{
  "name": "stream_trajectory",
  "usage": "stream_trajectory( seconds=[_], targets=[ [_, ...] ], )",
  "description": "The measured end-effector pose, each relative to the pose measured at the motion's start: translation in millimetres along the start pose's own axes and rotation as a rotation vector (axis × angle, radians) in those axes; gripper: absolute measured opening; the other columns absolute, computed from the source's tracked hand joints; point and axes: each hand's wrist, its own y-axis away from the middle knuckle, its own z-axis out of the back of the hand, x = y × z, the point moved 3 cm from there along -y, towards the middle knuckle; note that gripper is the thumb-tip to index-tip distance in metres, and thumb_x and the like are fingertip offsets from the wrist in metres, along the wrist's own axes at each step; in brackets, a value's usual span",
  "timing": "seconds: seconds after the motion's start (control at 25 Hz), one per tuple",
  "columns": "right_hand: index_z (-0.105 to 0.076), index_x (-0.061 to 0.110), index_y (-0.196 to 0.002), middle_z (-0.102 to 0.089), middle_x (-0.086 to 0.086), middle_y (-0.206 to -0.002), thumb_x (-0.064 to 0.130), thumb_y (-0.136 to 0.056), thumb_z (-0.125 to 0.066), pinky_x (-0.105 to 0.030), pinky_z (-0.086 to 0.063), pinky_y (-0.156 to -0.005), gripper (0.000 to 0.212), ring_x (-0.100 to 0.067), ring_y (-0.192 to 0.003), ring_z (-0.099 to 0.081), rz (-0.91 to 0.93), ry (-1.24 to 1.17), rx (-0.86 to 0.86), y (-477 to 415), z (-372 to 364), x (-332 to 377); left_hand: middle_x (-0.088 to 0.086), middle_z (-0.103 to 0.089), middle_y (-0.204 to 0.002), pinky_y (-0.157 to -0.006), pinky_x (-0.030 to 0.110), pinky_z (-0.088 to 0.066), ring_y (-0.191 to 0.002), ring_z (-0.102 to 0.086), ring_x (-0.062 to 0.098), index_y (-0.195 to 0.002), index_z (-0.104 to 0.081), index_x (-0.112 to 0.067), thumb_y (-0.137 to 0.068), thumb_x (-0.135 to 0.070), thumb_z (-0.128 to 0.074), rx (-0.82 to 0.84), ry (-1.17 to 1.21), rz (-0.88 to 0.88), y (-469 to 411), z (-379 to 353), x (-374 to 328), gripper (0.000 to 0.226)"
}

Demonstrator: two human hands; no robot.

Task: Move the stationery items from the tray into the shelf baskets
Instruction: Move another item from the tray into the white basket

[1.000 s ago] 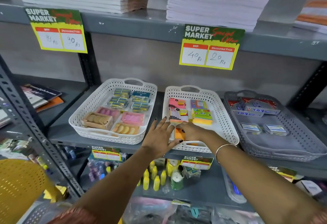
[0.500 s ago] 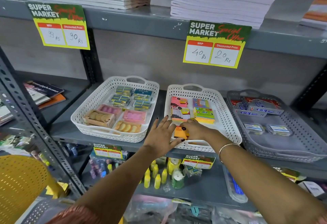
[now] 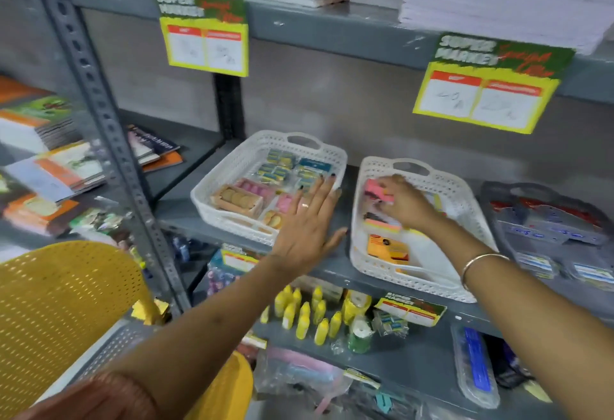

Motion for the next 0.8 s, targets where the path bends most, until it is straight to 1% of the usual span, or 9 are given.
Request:
stream_trajectory(
  seconds=[0.08,0.16,0.24,0.32,0.4,0.52,0.6,0.68,0.8],
  targets=[
    [-0.056,0.006,-0.12,-0.055,-0.021,-0.117,0.008,-0.081,-0.064,-0.035,-0.043,-0.091,0.039,-0.034,-0.106,-0.056,0.088,-0.099,-0.135,-15,-1,50,0.018,-0.033,-0.146,-0.106,0.044,-0.012,-0.135,-0.025,0.031,-0.134,-0.041,-0.001,-0.09,-0.045,-0.036,-0.061,-0.04,0.122,19,25,38,0.063],
    [-0.059,0.006,-0.113,-0.058,-0.019,-0.112,0.007,-0.081,-0.061,-0.038,-0.045,-0.089,0.032,-0.033,-0.101,-0.059,0.211,-0.186,-0.217,-23,-15,108,0.018,-0.03,-0.148,-0.106,0.045,-0.011,-0.137,-0.019,0.032,-0.135,-0.039,-0.002,-0.091,-0.046,-0.037,-0.053,-0.077,0.276,52,43,80,0.062],
    [-0.06,0.008,-0.107,-0.059,-0.016,-0.109,0.01,-0.081,-0.057,-0.041,-0.048,-0.087,0.027,-0.032,-0.1,-0.059,0.363,-0.252,-0.24,-19,-43,172,0.016,-0.025,-0.15,-0.107,0.046,-0.01,-0.138,-0.013,0.031,-0.136,-0.039,-0.005,-0.092,-0.049,-0.033,-0.002,-0.141,0.455,106,56,120,0.062],
    [-0.059,0.009,-0.105,-0.058,-0.014,-0.108,0.013,-0.081,-0.055,-0.042,-0.049,-0.084,0.025,-0.033,-0.103,-0.056,0.498,-0.285,-0.204,-8,-81,227,0.015,-0.025,-0.151,-0.107,0.049,-0.011,-0.139,-0.013,0.032,-0.135,-0.042,-0.005,-0.091,-0.052,-0.029,0.058,-0.207,0.618,169,64,153,0.065],
    [-0.059,0.01,-0.108,-0.058,-0.015,-0.11,0.012,-0.081,-0.056,-0.042,-0.05,-0.083,0.027,-0.033,-0.106,-0.055,0.589,-0.285,-0.071,6,-131,271,0.016,-0.025,-0.151,-0.106,0.054,-0.015,-0.139,-0.014,0.033,-0.134,-0.043,-0.004,-0.09,-0.053,-0.027,0.137,-0.254,0.758,240,68,176,0.067],
    [-0.058,0.009,-0.112,-0.057,-0.017,-0.113,0.013,-0.082,-0.058,-0.043,-0.049,-0.085,0.03,-0.033,-0.109,-0.056,0.674,-0.211,0.229,30,-226,317,0.018,-0.029,-0.149,-0.1,0.06,-0.025,-0.136,-0.022,0.037,-0.13,-0.046,-0.004,-0.091,-0.058,-0.025,0.278,-0.27,0.918,348,69,193,0.07],
    [-0.057,0.01,-0.114,-0.055,-0.016,-0.116,0.013,-0.082,-0.058,-0.047,-0.05,-0.086,0.032,-0.034,-0.111,-0.054,0.707,-0.146,0.409,50,-285,332,0.02,-0.034,-0.146,-0.097,0.062,-0.029,-0.133,-0.028,0.038,-0.127,-0.048,-0.002,-0.092,-0.063,-0.015,0.382,-0.281,0.972,408,66,193,0.078],
    [-0.055,0.008,-0.117,-0.052,-0.016,-0.125,0.01,-0.082,-0.057,-0.047,-0.048,-0.09,0.035,-0.034,-0.116,-0.051,0.75,-0.102,0.568,72,-351,344,0.022,-0.037,-0.143,-0.096,0.062,-0.033,-0.132,-0.03,0.038,-0.128,-0.049,0.0,-0.092,-0.064,-0.01,0.486,-0.265,1.022,468,56,191,0.084],
    [-0.051,0.006,-0.121,-0.049,-0.015,-0.13,0.01,-0.086,-0.057,-0.045,-0.043,-0.096,0.036,-0.033,-0.123,-0.045,0.833,0.04,0.758,108,-431,350,0.022,-0.04,-0.141,-0.099,0.057,-0.032,-0.129,-0.034,0.038,-0.13,-0.048,0.002,-0.092,-0.065,-0.01,0.598,-0.26,1.061,534,39,180,0.086]
  ],
)
